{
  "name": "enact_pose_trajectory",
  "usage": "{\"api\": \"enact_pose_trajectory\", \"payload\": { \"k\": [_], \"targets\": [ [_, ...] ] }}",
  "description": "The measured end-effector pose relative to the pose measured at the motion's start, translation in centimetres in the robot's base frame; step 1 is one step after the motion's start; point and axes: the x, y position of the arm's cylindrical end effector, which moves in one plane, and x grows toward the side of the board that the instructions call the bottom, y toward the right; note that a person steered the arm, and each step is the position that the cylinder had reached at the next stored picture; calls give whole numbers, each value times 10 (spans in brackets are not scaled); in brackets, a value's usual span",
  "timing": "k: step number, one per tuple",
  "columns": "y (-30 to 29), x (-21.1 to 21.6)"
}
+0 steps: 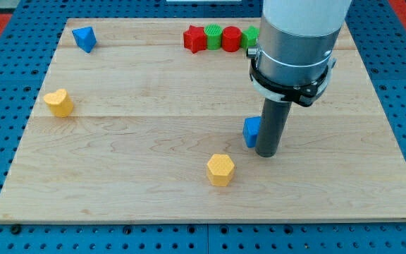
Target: Push the blue cube above the yellow hexagon
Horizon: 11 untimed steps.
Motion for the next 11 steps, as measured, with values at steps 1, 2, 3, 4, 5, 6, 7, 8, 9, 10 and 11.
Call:
{"api": "enact_pose_trajectory", "payload": {
  "k": [1, 2, 3, 4, 5, 6, 7, 8, 9, 10, 11],
  "targets": [
    [50, -3],
    [51, -27],
    [-11, -40],
    [-77, -37],
    [-80, -29],
    [-41, -40],
    [-63, -73],
    [-141, -90],
    [-218, -70],
    [-229, -24],
    [-213, -10]
  ]
}}
